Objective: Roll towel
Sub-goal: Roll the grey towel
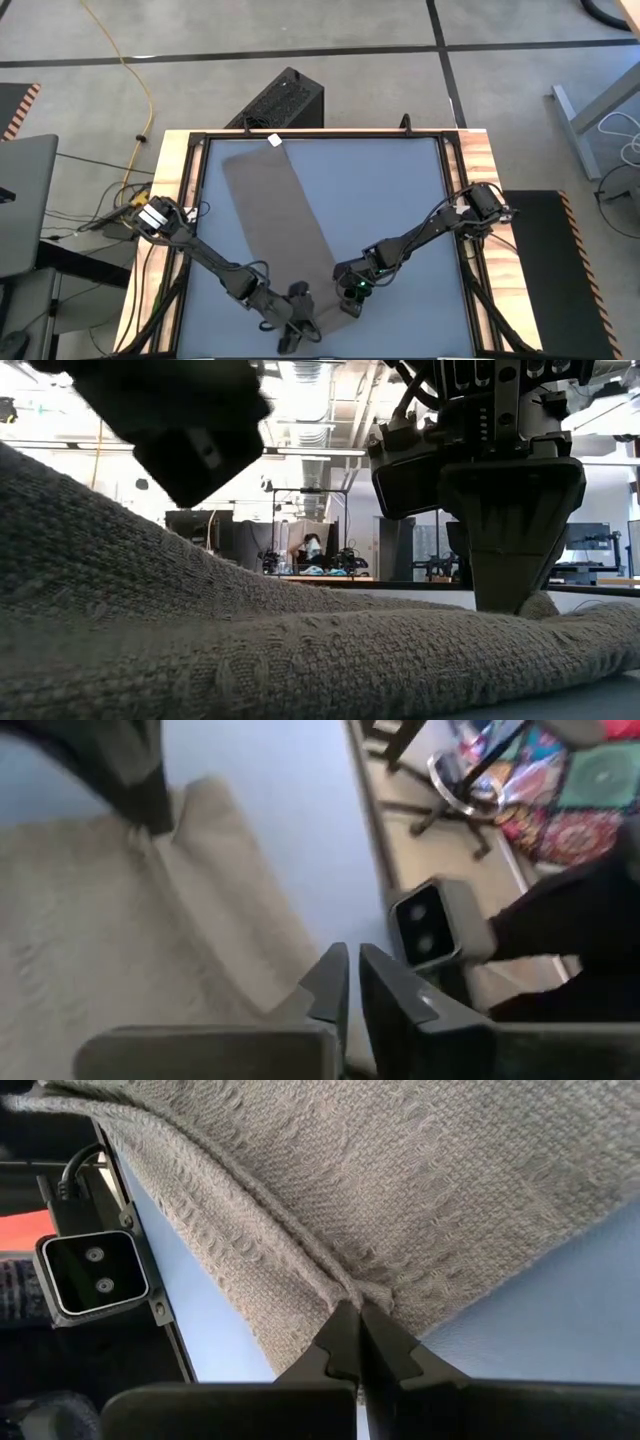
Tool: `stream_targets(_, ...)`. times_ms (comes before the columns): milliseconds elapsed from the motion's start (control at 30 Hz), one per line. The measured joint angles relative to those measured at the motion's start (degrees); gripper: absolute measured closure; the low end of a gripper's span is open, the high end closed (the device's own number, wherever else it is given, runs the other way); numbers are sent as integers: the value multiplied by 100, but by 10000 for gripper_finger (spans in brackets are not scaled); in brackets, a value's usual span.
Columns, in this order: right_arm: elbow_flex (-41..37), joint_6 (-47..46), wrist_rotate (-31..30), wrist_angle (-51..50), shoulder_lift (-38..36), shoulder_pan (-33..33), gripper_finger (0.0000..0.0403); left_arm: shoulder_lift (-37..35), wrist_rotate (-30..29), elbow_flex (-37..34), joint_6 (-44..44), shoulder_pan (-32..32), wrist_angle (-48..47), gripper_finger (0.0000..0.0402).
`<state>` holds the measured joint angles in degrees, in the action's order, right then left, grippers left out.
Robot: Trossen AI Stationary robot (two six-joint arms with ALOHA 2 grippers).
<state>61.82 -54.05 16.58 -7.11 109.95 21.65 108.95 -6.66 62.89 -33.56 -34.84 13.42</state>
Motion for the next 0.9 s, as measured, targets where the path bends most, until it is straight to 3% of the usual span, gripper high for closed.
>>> stream_targets(233, -2, -8, 393, -11, 11, -58, 385, -6, 575, 0, 225, 33, -323, 399)
stream_targets(533, -2, -144, 149, 2, 9, -63, 380, -6, 940, 0, 305, 36, -1028, 401)
stream_targets(900, -2, -148, 141, 17, 9, -19, 358, -4, 656, 0, 239, -25, -1406, 401)
